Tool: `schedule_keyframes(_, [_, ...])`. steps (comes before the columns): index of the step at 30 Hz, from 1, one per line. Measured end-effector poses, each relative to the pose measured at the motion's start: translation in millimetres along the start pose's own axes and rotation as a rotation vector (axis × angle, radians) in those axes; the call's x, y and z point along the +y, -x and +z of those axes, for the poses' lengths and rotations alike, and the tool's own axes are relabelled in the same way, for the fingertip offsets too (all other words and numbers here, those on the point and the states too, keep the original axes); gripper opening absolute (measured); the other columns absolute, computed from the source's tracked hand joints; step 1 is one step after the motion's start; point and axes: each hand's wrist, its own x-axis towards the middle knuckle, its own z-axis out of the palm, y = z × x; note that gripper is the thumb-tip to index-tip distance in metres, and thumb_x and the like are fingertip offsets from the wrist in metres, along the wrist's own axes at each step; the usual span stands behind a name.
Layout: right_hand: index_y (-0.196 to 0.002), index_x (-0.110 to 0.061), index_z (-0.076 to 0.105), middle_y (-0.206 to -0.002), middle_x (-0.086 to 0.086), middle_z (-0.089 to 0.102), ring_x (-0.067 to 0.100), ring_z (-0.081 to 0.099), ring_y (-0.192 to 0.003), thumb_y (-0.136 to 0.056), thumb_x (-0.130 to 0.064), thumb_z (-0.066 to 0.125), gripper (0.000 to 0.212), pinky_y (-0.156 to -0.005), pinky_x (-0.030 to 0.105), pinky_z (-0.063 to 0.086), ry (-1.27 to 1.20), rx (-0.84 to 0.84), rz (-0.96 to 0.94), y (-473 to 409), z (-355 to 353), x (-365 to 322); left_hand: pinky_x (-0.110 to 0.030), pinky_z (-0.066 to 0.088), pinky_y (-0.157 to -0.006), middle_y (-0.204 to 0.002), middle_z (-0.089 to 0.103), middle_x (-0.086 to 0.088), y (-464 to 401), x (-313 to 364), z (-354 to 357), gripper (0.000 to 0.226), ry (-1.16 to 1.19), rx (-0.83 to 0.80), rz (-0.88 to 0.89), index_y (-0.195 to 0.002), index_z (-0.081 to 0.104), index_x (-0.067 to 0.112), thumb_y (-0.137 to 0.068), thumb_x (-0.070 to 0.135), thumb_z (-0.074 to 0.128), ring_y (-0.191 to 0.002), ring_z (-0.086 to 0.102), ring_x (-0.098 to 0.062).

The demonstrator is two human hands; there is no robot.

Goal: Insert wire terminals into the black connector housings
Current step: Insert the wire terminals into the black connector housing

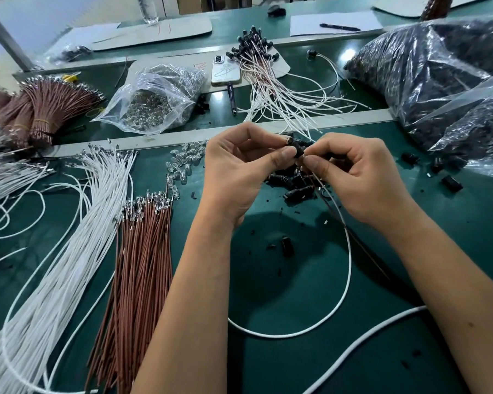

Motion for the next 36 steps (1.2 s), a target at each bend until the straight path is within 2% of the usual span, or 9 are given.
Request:
schedule_keyframes(3, [-0.096, -0.015, 0.075, -0.083, 0.004, 0.070, 0.015, 0.060, -0.073, -0.095, -0.010, 0.074, 0.005, -0.066, 0.029, 0.049, 0.000, 0.007, -0.029, -0.9, -0.3, 1.6, -0.042, 0.061, -0.078, -0.076, 0.072, -0.011, 0.2, 0.3, 0.5, 0.021, -0.009, -0.005, 0.035, -0.078, 0.067, 0.001, -0.073, -0.016, 0.078, -0.071, 0.071, -0.023])
schedule_keyframes(8, [-0.096, 0.000, 0.074, -0.088, 0.014, 0.069, 0.028, 0.061, -0.077, -0.094, -0.001, 0.073, 0.003, -0.067, 0.030, 0.046, -0.029, 0.033, -0.087, -2.0, 1.3, 3.9, -0.037, 0.059, -0.079, -0.088, 0.073, -0.014, 0.0, 2.7, 0.3, 0.024, -0.022, -0.043, 0.105, -0.078, 0.067, 0.002, -0.071, -0.018, 0.078, -0.081, 0.071, -0.025])
schedule_keyframes(11, [-0.097, -0.003, 0.075, -0.090, 0.014, 0.069, 0.028, 0.062, -0.078, -0.094, -0.002, 0.073, 0.004, -0.066, 0.032, 0.047, -0.042, 0.057, -0.121, -2.5, 1.6, 4.9, -0.035, 0.058, -0.079, -0.088, 0.073, -0.013, 0.3, 4.2, 1.1, 0.026, -0.015, -0.074, 0.136, -0.078, 0.067, 0.003, -0.070, -0.019, 0.078, -0.082, 0.070, -0.023])
schedule_keyframes(15, [-0.099, -0.013, 0.076, -0.092, 0.008, 0.072, 0.021, 0.065, -0.079, -0.093, -0.006, 0.075, 0.009, -0.068, 0.029, 0.048, -0.060, 0.085, -0.150, -3.0, 1.7, 6.7, -0.035, 0.058, -0.078, -0.088, 0.073, -0.014, 0.6, 4.8, 1.7, 0.026, -0.011, -0.086, 0.150, -0.077, 0.067, 0.003, -0.070, -0.020, 0.077, -0.082, 0.070, -0.023])
schedule_keyframes(19, [-0.100, -0.016, 0.075, -0.093, 0.006, 0.072, 0.023, 0.065, -0.079, -0.094, -0.008, 0.075, 0.010, -0.067, 0.028, 0.048, -0.080, 0.090, -0.148, -2.1, 2.3, 6.1, -0.036, 0.058, -0.078, -0.087, 0.074, -0.012, 0.8, 5.1, 1.6, 0.025, -0.006, -0.090, 0.157, -0.077, 0.068, 0.002, -0.070, -0.019, 0.078, -0.082, 0.071, -0.024])
schedule_keyframes(26, [-0.097, -0.011, 0.075, -0.088, 0.012, 0.072, 0.029, 0.063, -0.075, -0.093, -0.009, 0.077, 0.005, -0.062, 0.040, 0.048, -0.063, 0.101, -0.142, -0.6, 3.3, 1.7, -0.037, 0.058, -0.079, -0.087, 0.074, -0.015, 1.2, 5.5, 0.7, 0.024, 0.004, -0.077, 0.148, -0.079, 0.067, 0.000, -0.070, -0.020, 0.078, -0.082, 0.071, -0.026])
schedule_keyframes(31, [-0.095, -0.006, 0.077, -0.087, 0.010, 0.072, 0.024, 0.063, -0.075, -0.093, -0.008, 0.076, 0.003, -0.064, 0.034, 0.049, -0.042, 0.095, -0.127, -1.3, 3.0, 3.6, -0.039, 0.059, -0.080, -0.088, 0.073, -0.018, 1.7, 4.7, 1.8, 0.022, 0.009, -0.050, 0.151, -0.079, 0.068, -0.001, -0.072, -0.020, 0.077, -0.081, 0.070, -0.028])
schedule_keyframes(36, [-0.091, -0.009, 0.077, -0.085, 0.007, 0.070, 0.024, 0.063, -0.076, -0.093, -0.010, 0.076, 0.003, -0.065, 0.035, 0.048, 0.034, 0.084, -0.113, -0.4, 3.9, 5.4, -0.031, 0.057, -0.075, -0.086, 0.075, -0.012, 1.7, 4.2, 2.5, 0.022, 0.023, -0.038, 0.176, -0.080, 0.068, -0.001, -0.074, -0.021, 0.075, -0.078, 0.071, -0.021])
